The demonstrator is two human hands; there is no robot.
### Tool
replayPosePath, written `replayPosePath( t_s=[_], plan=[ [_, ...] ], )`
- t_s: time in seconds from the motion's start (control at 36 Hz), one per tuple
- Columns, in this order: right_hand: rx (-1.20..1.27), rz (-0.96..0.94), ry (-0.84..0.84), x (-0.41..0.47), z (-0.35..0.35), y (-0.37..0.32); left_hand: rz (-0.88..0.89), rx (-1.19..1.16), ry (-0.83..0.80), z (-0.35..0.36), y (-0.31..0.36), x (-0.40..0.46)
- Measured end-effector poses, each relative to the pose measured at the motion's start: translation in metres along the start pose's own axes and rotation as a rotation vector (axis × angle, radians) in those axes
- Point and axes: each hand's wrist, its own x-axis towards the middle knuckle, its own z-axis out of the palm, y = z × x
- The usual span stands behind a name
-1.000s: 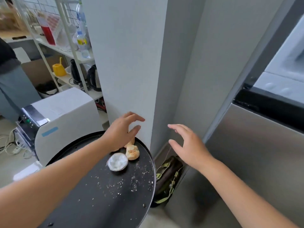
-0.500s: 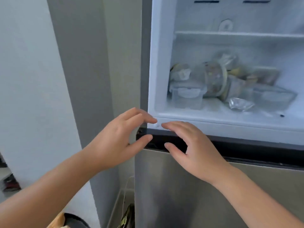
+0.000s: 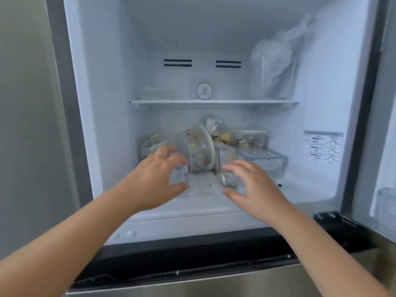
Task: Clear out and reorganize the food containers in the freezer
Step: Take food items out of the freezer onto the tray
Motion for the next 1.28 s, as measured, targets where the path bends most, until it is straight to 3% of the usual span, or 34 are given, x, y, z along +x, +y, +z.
replayPosePath(
  t_s=[0.22, 0.42, 0.53, 0.97, 1.17, 1.28],
  plan=[
    [-0.086, 0.137, -0.152, 0.029, 0.005, 0.034, -0.319, 0.074, 0.230, -0.011, -0.011, 0.070],
    [-0.135, 0.093, -0.209, 0.045, 0.011, 0.045, -0.476, 0.254, -0.049, -0.006, -0.034, 0.100],
    [-0.172, 0.069, -0.238, 0.048, 0.013, 0.051, -0.548, 0.164, -0.135, -0.004, -0.035, 0.102],
    [-0.085, -0.043, -0.159, 0.041, 0.016, 0.053, -0.375, -0.070, -0.128, -0.018, -0.033, 0.078],
    [-0.057, -0.128, -0.121, 0.039, 0.014, 0.035, -0.320, 0.029, -0.105, -0.024, -0.029, 0.067],
    [-0.057, -0.168, -0.092, 0.038, 0.014, 0.028, -0.307, -0.067, -0.109, -0.026, -0.029, 0.062]
  ],
)
